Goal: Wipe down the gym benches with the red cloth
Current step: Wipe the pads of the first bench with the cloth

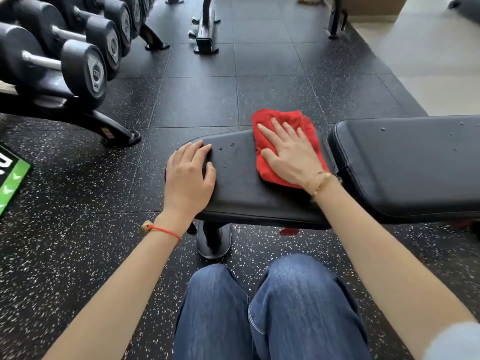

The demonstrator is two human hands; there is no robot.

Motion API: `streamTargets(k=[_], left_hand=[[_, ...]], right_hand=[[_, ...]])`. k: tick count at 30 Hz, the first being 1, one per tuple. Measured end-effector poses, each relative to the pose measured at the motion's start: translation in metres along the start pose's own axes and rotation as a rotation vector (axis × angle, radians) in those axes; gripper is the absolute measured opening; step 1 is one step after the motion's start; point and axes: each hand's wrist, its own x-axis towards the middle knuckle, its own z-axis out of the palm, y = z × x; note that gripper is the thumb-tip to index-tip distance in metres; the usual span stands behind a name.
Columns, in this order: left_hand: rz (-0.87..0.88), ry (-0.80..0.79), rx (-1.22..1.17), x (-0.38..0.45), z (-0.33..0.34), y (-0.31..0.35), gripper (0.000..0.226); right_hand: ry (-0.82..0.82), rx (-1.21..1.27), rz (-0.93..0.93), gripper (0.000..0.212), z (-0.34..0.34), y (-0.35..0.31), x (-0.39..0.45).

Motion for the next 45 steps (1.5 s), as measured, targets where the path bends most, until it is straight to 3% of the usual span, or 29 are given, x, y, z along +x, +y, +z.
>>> streamTargets(k=[6,10,13,17,22,27,30,38,45], left_hand=[[-0.036,0.009,-0.03,-0.001,-0.004,0.001,0.04],[-0.043,-0.018,-0.024,-0.009,-0.014,-0.01,0.039],[-0.047,-0.028,-0.028,-0.016,-0.023,-0.02,0.039],[-0.067,-0.015,-0.059,-0.019,-0.029,-0.023,0.032],[-0.087,0.027,-0.081,-0.019,-0.029,-0.022,0.021],[-0.044,-0.002,-0.084,-0.009,-0.026,-0.01,0.028],[-0.04,0.013,-0.094,-0.004,-0.029,-0.007,0.035],[-0.061,0.111,-0.072,-0.004,-0.045,-0.029,0.037],[-0.052,0.049,-0.104,-0.004,-0.033,-0.016,0.033]], right_hand=[[0.035,-0.016,-0.282,0.059,0.017,-0.039,-0.035],[0.025,0.03,-0.187,0.057,0.012,-0.018,-0.033],[0.007,0.026,-0.106,0.056,0.012,-0.039,0.001],[-0.034,0.006,-0.24,0.057,0.022,-0.081,0.008],[0.013,0.005,-0.367,0.06,0.023,-0.067,-0.045],[0.0,-0.001,-0.102,0.058,0.007,-0.005,-0.03],[-0.002,-0.011,0.026,0.057,0.004,-0.009,0.002],[-0.025,-0.022,-0.358,0.059,0.034,-0.11,-0.021],[0.055,-0.009,-0.328,0.057,0.024,-0.058,-0.057]])
